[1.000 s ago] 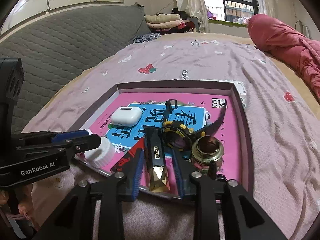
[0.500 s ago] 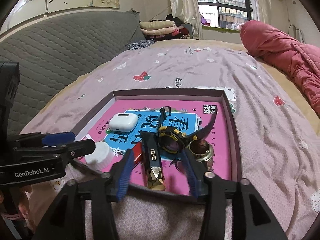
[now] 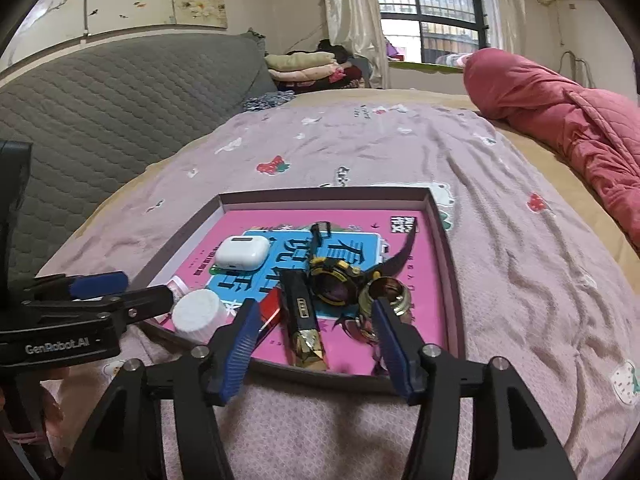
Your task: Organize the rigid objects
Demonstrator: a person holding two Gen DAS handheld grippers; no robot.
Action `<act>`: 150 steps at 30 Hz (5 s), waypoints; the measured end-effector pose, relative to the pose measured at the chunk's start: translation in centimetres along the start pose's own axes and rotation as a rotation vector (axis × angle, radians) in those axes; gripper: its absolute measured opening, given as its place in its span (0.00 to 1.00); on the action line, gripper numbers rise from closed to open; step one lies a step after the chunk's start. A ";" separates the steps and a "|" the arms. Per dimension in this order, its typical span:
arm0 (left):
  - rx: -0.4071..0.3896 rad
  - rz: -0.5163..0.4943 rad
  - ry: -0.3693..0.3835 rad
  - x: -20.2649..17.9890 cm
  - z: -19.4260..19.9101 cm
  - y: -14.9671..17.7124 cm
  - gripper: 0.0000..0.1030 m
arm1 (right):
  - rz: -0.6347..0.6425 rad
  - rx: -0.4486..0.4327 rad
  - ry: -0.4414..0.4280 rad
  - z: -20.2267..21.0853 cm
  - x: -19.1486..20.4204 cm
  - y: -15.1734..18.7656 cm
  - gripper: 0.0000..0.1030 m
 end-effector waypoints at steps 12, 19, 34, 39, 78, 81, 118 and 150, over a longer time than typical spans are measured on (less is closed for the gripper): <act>-0.017 -0.033 -0.046 0.3 1.5 1.2 0.74 | 0.009 -0.037 0.057 2.3 0.4 0.2 0.57; -0.026 -0.042 -0.035 0.3 2.6 2.2 0.74 | 0.023 -0.037 0.051 3.3 1.2 0.8 0.57; -0.040 -0.048 -0.020 0.7 4.3 4.3 0.74 | 0.012 -0.040 0.058 5.3 2.4 2.2 0.57; -0.036 -0.052 -0.011 0.8 4.8 5.5 0.74 | 0.024 -0.019 0.057 5.5 3.2 3.1 0.57; -0.041 0.021 -0.008 1.6 5.3 10.6 0.74 | -0.017 0.017 0.100 6.4 3.9 7.3 0.58; -0.045 0.019 0.000 1.4 5.7 10.8 0.74 | -0.014 0.015 0.098 6.5 4.1 7.4 0.58; -0.018 0.009 -0.024 1.4 4.4 11.9 0.74 | 0.005 0.056 0.088 5.3 4.6 9.6 0.58; -0.017 0.000 -0.032 1.2 3.9 11.8 0.74 | -0.027 0.046 0.094 5.3 3.9 9.3 0.58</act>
Point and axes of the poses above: each gripper's, at about its wrist camera, not at the fingertips, and z roughly against the way its jaws point, x to its left, y to its underside, the point moved 4 cm from there along -z, roughly the way its jaws point, and after that the axes turned 12 degrees about -y, right-handed, at the moved point
